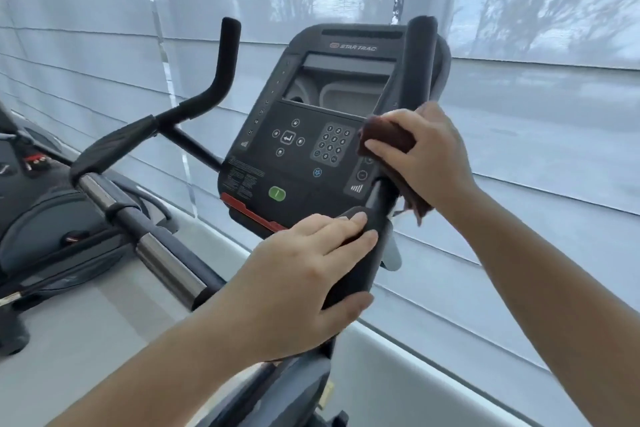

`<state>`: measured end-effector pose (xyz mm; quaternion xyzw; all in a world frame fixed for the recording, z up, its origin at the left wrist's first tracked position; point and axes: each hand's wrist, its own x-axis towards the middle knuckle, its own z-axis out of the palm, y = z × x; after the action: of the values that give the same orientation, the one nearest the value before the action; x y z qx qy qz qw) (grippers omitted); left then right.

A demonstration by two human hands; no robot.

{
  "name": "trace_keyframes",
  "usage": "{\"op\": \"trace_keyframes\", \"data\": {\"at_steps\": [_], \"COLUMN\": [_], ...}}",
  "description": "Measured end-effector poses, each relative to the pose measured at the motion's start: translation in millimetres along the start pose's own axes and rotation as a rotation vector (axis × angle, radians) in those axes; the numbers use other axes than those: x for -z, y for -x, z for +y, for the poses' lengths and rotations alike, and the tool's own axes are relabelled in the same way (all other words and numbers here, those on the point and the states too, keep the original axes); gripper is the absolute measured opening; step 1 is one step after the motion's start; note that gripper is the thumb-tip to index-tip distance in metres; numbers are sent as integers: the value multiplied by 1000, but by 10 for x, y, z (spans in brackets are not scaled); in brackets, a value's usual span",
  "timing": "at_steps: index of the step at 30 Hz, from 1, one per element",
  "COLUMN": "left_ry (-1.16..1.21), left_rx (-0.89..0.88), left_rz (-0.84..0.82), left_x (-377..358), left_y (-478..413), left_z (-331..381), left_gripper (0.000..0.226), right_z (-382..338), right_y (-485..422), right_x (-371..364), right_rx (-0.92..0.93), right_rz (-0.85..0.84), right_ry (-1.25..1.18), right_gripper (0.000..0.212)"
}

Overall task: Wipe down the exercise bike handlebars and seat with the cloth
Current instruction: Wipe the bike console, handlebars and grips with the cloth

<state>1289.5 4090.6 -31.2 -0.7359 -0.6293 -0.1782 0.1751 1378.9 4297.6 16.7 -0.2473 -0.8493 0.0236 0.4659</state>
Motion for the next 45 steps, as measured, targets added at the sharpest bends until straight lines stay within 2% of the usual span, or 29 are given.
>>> {"op": "trace_keyframes", "data": {"at_steps": [3,6,9,14,18,25,28,31,35,38,41,45], "left_ry": [65,185,262,288,297,317,338,351,349,318,328,338], "left_rx": [-144,-221,-277,-310,-325,-337,-339,-339,-334,-332,-332,-332], "left_rz": [-41,-37,4,78,130,140,152,144,122,111,120,137], "left_x": [7,-33,-83,-158,-212,-253,-272,-288,-278,-247,-224,-191], "left_y": [44,86,81,93,104,71,54,46,49,64,85,88], "left_z": [-200,-367,-469,-492,-479,-494,-497,-506,-504,-502,-513,-531], "left_gripper": [59,58,55,53,53,55,56,55,56,56,55,52], "right_z": [-57,-305,-534,-511,-388,-784,-805,-755,-703,-683,-700,-684], "right_y": [-96,82,354,-26,-369,100,30,-167,-60,129,320,348], "right_x": [57,108,168,49,-87,-51,-10,-19,-44,6,117,163], "right_rx": [-111,-29,35,24,-65,81,43,-14,20,-131,-286,-227], "right_rz": [-28,-178,-337,-344,-324,-529,-606,-571,-416,-281,-282,-305], "right_ry": [113,192,121,378,597,595,574,569,552,343,7,38], "right_gripper": [36,38,34,32,35,28,29,31,31,27,24,24]}}
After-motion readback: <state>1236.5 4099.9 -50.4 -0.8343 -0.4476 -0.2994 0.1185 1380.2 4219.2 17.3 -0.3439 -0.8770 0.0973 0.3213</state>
